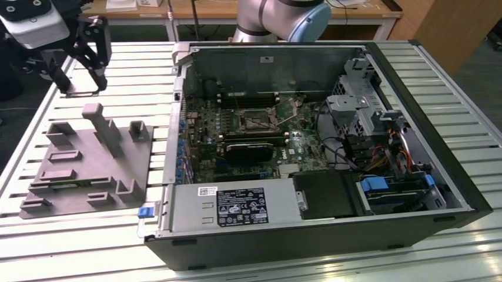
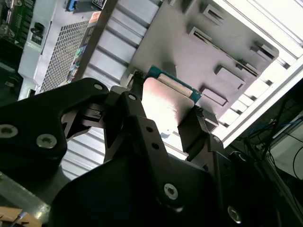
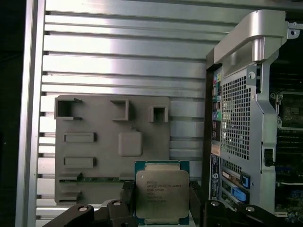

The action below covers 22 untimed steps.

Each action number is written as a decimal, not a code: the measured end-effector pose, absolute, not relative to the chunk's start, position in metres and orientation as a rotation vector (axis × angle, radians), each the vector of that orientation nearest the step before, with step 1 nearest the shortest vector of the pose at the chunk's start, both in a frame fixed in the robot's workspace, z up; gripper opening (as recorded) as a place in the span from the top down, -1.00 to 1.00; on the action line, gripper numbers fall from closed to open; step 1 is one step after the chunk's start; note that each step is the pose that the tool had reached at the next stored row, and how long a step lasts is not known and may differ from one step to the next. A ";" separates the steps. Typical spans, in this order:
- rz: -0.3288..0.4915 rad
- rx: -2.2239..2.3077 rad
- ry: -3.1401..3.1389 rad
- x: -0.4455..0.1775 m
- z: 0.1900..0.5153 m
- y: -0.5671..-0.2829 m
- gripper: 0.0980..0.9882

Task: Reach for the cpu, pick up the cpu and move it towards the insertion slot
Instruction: 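Pick up the cpu and move it towards the insertion slot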

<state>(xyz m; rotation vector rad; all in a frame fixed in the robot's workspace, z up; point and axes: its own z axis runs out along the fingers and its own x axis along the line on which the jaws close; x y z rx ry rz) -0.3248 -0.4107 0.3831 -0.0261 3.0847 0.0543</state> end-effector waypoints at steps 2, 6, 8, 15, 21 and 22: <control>0.054 -0.026 3.085 -0.320 0.383 -0.411 0.00; 0.054 -0.026 3.085 -0.309 0.383 -0.411 0.00; 0.054 -0.026 3.085 -0.304 0.383 -0.411 0.00; 0.054 -0.026 3.085 -0.286 0.383 -0.411 0.00; 0.054 -0.026 3.085 -0.270 0.383 -0.411 0.00; 0.054 -0.026 3.085 -0.265 0.383 -0.411 0.00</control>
